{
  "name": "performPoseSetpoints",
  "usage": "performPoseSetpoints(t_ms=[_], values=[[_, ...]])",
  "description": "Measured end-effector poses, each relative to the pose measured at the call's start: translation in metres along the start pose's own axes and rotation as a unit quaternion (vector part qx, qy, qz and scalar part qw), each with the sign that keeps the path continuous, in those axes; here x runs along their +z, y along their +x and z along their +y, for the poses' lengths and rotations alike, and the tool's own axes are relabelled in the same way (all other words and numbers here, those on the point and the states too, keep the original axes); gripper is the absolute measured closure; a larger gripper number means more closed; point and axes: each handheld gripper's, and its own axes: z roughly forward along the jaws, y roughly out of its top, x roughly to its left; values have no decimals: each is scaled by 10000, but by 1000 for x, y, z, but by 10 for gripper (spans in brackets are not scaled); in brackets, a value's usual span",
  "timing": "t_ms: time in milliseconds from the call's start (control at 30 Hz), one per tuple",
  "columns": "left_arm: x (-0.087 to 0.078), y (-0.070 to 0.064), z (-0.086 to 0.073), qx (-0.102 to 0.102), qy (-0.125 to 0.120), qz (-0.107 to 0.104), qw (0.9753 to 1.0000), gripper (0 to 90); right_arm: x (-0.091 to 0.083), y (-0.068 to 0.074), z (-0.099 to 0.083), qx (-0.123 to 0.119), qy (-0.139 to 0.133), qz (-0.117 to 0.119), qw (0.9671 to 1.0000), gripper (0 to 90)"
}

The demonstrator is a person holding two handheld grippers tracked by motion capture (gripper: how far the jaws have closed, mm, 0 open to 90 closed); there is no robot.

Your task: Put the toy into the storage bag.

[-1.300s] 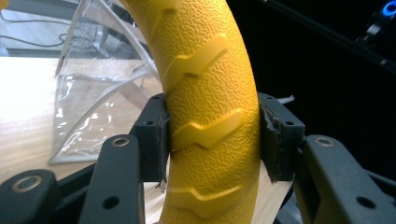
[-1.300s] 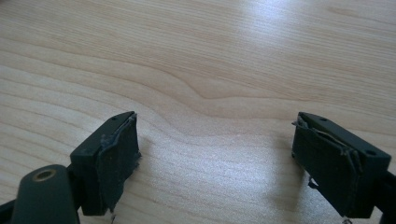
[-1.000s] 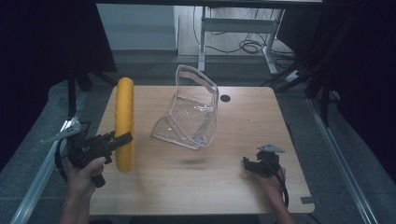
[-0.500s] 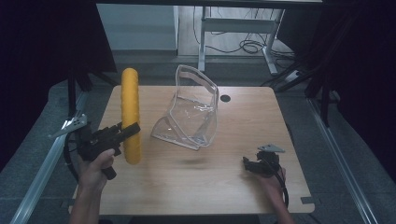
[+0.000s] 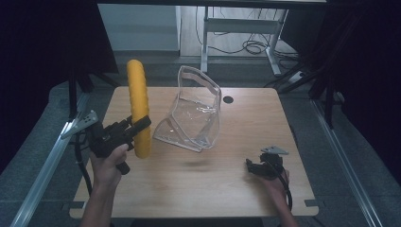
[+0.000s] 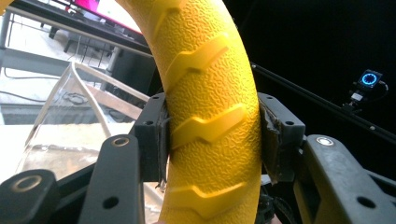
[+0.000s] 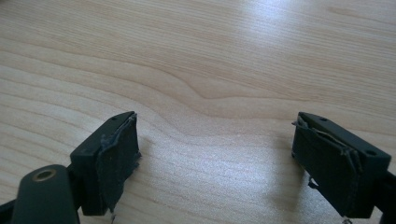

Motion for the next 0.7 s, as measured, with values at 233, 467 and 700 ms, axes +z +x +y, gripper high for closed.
performPoseSetpoints(t_ms=[233, 467, 700], values=[[13, -7, 3, 87, -158, 0, 9998, 508, 0, 0, 0, -3, 0, -5, 10000, 145], [25, -17, 9, 318, -275, 86, 9991, 508, 0, 0, 0, -5, -2, -6, 10000, 145], [37, -24, 15, 366, -277, 48, 9989, 508, 0, 0, 0, -19, -2, -5, 10000, 145]])
